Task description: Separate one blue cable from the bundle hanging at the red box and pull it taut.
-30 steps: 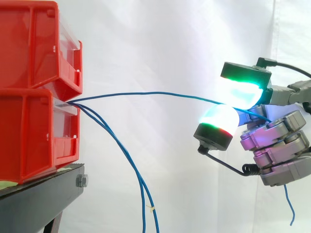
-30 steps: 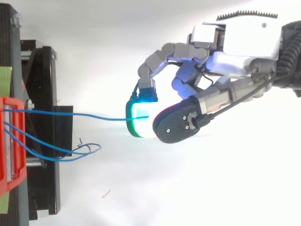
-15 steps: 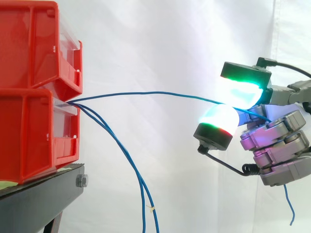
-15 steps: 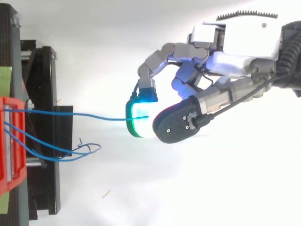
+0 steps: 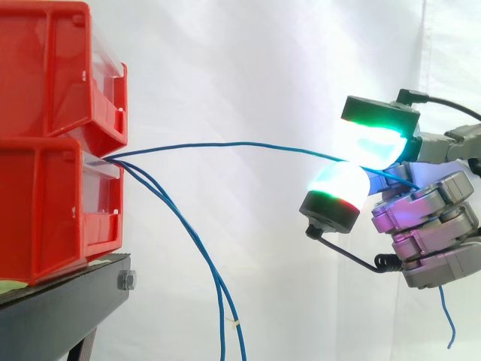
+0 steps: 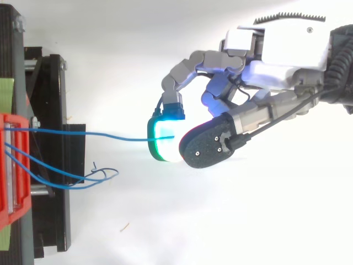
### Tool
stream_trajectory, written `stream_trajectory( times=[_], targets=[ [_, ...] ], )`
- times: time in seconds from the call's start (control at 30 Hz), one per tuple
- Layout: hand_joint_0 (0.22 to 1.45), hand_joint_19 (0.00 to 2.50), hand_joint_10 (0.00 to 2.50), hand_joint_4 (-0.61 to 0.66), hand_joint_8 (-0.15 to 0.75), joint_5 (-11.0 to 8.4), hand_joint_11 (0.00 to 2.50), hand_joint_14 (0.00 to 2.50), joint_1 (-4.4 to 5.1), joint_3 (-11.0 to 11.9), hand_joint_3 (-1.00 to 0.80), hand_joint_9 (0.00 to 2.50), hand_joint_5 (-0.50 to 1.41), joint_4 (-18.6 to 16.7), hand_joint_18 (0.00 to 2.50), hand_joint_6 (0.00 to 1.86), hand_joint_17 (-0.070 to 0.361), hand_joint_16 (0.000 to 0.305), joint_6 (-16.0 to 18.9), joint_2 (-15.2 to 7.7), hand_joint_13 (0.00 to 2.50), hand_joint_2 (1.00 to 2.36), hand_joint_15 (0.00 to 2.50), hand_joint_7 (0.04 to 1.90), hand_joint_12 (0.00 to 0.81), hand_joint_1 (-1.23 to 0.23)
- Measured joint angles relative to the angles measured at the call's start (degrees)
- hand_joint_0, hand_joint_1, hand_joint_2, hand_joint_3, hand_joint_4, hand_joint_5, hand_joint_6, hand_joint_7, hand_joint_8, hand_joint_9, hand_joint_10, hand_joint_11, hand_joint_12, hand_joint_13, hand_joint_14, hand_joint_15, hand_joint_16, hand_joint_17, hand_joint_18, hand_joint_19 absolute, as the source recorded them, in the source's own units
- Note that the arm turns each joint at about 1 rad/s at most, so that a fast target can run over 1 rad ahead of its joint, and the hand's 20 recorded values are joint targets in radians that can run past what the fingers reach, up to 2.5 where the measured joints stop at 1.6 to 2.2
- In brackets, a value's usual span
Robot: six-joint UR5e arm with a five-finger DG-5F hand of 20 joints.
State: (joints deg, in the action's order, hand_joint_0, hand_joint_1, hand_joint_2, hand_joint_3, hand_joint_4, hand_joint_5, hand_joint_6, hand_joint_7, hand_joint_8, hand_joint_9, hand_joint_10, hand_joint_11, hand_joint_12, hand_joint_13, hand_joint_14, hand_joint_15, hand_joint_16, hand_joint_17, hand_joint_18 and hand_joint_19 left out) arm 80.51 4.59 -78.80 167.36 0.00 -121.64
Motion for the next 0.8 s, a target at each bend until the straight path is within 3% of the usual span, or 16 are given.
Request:
stream_trajectory(
  times=[0.8],
  targets=[
    [0.74,1.62,1.29,-0.06,0.281,0.0,1.22,1.54,-0.01,-0.02,-0.34,1.05,-0.21,0.01,1.34,0.93,0.072,0.032,0.0,0.0,1.11,1.01,1.41,0.95,0.315,-0.77]
  ],
)
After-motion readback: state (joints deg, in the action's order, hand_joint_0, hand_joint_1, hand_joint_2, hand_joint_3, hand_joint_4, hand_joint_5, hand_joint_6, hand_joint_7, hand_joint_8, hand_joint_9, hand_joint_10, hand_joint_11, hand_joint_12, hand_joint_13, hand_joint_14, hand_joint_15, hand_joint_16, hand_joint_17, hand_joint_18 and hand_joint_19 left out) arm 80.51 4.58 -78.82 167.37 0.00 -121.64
